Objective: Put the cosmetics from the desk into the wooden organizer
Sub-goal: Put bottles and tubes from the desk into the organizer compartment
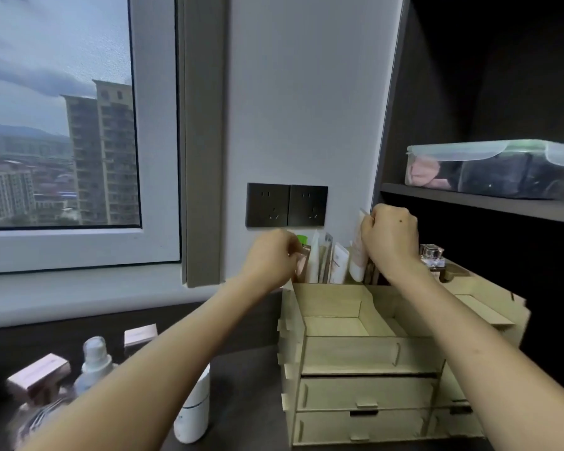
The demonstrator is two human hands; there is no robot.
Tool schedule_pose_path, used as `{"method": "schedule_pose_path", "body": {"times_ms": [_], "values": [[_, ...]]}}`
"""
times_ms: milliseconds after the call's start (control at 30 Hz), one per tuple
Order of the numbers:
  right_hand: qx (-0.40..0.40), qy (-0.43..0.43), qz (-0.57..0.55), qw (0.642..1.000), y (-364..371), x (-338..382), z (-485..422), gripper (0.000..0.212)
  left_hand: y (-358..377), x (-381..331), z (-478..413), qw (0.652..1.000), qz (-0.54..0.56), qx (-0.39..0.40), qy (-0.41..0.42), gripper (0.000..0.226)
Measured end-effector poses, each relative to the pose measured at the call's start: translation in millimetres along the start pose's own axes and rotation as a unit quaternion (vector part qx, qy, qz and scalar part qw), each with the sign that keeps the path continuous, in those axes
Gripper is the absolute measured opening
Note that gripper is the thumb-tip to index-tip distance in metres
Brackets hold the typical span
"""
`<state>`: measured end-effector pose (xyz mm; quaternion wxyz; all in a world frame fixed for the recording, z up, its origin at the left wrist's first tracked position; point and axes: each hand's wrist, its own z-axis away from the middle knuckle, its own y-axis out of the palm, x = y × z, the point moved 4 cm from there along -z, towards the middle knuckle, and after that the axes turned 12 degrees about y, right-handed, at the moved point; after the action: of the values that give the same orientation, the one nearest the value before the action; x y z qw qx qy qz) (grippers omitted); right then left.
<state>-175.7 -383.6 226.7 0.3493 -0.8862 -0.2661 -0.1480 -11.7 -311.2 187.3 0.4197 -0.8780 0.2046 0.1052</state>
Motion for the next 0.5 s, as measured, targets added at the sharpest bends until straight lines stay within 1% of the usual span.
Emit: {"method": "schedule_pose_path", "body": {"times_ms": [67, 133, 300, 433, 500], "values": [[0.005, 0.004, -0.013, 1.000, 8, -2, -2, 0.031, 5, 1, -2, 1.000, -0.003, 0.005, 0.003, 0.020], [0.007, 0.004, -0.018, 1.000, 14, -1, -4, 0.039, 9, 0, -3, 1.000, -0.006, 0.012, 0.009, 0.021], [0.017, -0.001, -0.008, 1.000, 23, 3, -7, 0.044, 16, 2, -6, 1.000, -0.008, 0.021, 0.012, 0.019], [0.071, 0.028, 0.000, 0.997, 42, -6, -9, 0.031, 21, 3, -7, 0.999, -0.004, 0.031, 0.014, 0.018], [0.096, 0.043, 0.009, 0.994, 51, -11, -8, 0.034, 24, 3, -7, 0.999, -0.005, 0.037, 0.019, 0.020]]}}
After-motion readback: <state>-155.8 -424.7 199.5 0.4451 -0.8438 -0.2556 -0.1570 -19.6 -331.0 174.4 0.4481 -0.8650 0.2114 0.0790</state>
